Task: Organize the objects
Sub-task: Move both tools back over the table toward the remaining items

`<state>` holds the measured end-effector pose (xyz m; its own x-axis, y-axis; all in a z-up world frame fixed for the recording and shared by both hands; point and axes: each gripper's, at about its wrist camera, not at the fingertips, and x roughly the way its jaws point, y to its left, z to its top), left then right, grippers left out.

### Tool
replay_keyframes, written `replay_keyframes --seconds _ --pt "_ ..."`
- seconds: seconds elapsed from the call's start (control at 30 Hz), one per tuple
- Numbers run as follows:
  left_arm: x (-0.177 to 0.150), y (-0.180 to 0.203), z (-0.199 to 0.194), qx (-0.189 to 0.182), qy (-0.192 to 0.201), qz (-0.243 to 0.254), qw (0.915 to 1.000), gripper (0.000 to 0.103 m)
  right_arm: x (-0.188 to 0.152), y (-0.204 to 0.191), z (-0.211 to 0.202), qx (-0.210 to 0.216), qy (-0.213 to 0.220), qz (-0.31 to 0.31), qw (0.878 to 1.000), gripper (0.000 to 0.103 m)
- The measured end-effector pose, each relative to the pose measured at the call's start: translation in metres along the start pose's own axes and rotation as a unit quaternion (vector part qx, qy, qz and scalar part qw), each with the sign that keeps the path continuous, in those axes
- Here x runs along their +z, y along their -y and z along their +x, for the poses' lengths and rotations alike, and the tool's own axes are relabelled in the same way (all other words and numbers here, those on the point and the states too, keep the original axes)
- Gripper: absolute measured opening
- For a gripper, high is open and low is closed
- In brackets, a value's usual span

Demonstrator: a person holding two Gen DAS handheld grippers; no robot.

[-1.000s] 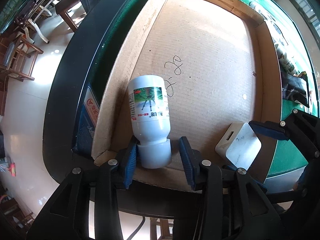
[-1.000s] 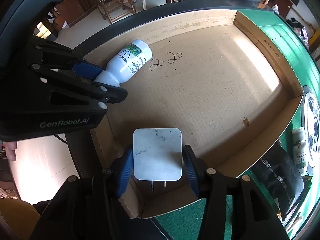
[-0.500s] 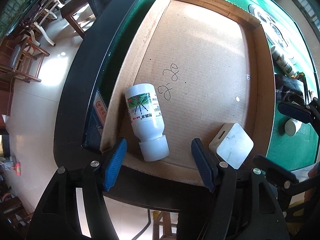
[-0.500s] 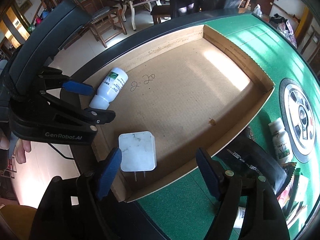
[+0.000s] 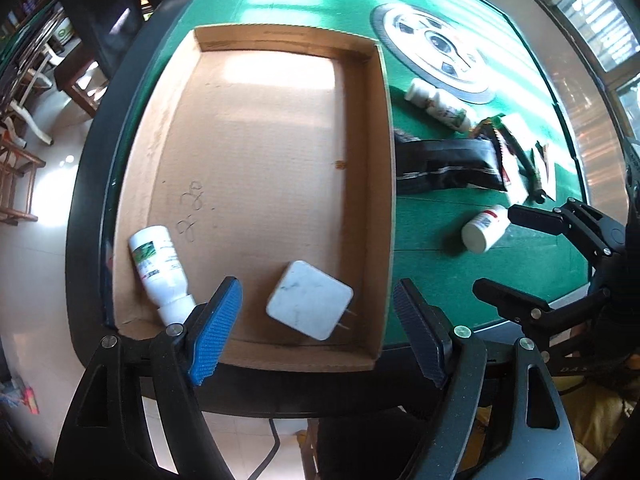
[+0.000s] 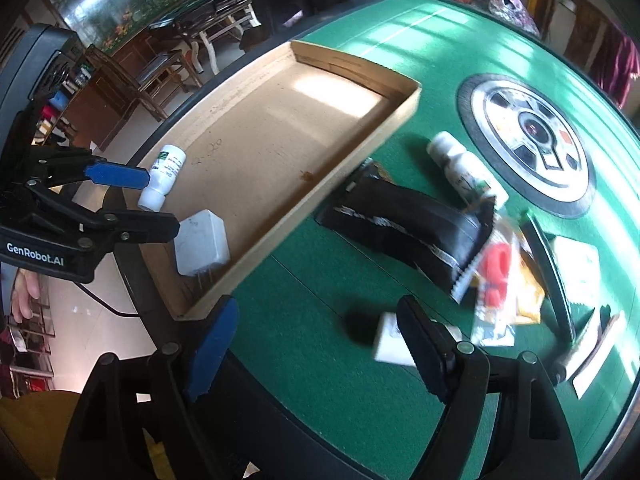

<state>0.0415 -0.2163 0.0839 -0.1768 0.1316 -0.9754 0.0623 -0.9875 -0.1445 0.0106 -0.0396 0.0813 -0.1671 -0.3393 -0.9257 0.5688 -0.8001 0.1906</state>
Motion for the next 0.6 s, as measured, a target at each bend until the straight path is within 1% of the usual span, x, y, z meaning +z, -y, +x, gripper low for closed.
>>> replay_keyframes --seconds 0.13,0.23,0.4,0.53,0.6 --pt "0.01 0.024 0.002 -0.02 0.001 0.033 0.9992 0.079 -0.024 0.033 -0.011 -0.01 0.004 0.059 0.998 0.083" --pt "0.016 0.042 0.009 -0.031 -0.009 0.06 0.9977 0.079 -0.043 0.054 -0.014 -0.017 -0.003 0.101 0.995 0.084" --pt "0.028 0.064 0.022 -0.036 -0.018 0.092 0.9949 0.079 -0.064 0.076 -0.015 -0.029 0.002 0.151 0.988 0.084" --pt "0.039 0.081 0.031 -0.028 -0.022 0.125 0.9915 0.079 -0.079 0.087 -0.019 -0.035 0.005 0.181 0.983 0.084" --pt "0.044 0.088 0.035 -0.031 -0.019 0.14 0.9894 0.079 -0.085 0.09 -0.021 -0.038 0.008 0.192 0.981 0.084"
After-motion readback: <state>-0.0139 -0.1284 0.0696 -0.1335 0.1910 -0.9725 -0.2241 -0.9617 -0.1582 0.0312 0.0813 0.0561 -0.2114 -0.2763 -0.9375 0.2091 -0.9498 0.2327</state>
